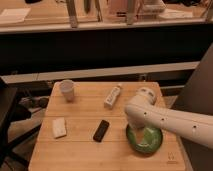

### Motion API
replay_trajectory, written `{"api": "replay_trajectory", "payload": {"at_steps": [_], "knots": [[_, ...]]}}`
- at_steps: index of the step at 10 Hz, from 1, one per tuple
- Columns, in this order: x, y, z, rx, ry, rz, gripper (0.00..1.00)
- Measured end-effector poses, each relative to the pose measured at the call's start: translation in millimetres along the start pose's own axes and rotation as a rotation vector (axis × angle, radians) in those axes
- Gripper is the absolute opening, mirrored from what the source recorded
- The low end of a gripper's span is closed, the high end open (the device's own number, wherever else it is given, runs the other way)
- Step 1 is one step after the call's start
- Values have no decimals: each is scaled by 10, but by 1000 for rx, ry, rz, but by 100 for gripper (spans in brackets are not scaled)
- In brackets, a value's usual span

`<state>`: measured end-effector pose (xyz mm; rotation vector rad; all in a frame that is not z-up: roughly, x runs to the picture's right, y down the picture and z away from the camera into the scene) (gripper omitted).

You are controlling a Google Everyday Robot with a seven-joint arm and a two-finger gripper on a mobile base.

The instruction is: Push the eraser across the table

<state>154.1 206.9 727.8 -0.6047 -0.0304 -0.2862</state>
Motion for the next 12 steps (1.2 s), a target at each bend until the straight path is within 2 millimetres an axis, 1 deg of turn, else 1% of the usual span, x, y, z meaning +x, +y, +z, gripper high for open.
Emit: {"api": "replay_trajectory", "payload": {"at_steps": [1,3,4,6,8,9,12], "knots": [[-25,-1,36,0,-4,-7,75],[-43,10,75,-4,-10,-12,56],[-53,12,92,-6,-12,-15,49],[-77,18,157,-12,-17,-23,25],[-142,3,222,-17,-16,-43,8],[-210,-6,270,-21,-15,-58,3],[-351,-49,365,-33,-5,-91,3]]}}
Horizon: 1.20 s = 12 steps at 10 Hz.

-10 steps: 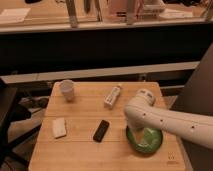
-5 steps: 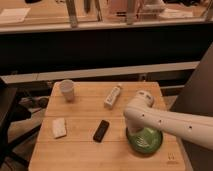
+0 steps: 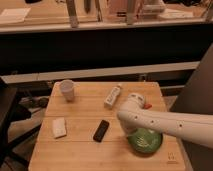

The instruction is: Push the eraser across the table

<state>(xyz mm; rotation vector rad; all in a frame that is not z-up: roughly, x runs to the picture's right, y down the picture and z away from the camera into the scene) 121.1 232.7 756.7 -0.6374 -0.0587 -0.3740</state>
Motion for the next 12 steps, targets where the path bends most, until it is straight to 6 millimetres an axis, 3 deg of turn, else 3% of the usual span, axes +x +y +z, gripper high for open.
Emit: {"api": "replay_trajectory", "payload": {"at_steps": [12], "knots": [[-843,-428,323,-24,43,-164,3]]}}
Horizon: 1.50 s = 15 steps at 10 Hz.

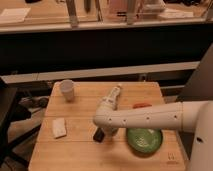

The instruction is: Push the eraser across the table

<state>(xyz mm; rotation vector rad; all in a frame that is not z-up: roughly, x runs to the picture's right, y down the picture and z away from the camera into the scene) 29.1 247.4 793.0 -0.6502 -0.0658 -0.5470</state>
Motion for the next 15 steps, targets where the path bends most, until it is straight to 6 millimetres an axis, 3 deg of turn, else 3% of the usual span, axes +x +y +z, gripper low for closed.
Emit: {"api": "replay_trajectory", "payload": {"at_steps": [7,15], "knots": [[-527,-375,-88,-1,21,-92,3],[-756,-648,-175,-16,36,-148,3]]}}
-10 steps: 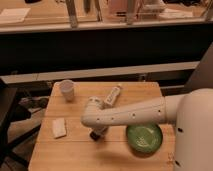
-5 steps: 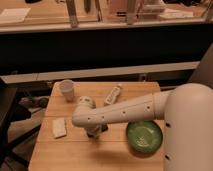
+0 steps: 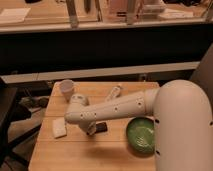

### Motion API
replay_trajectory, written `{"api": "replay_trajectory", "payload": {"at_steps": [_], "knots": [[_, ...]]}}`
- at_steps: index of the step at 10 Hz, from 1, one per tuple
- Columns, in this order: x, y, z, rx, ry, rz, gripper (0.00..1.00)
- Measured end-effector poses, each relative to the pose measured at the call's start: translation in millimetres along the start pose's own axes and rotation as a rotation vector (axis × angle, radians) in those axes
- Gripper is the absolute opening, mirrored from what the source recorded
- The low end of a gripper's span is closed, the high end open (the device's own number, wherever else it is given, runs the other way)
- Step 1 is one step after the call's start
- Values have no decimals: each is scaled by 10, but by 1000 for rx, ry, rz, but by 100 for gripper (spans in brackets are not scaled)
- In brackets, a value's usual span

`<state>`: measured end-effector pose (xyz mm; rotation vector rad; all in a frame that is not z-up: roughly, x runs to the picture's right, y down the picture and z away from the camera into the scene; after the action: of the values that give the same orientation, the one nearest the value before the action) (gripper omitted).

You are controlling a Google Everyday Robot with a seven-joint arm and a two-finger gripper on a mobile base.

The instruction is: Push the eraser across the table

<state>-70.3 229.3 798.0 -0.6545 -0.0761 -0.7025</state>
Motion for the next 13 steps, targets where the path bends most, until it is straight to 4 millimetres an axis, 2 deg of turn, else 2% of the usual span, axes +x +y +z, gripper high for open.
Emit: {"api": "replay_trajectory", "payload": {"at_steps": [7,13], "knots": [[17,-199,6,4,2,-10,3],[138,-168,58,16,-1,13,3]]}}
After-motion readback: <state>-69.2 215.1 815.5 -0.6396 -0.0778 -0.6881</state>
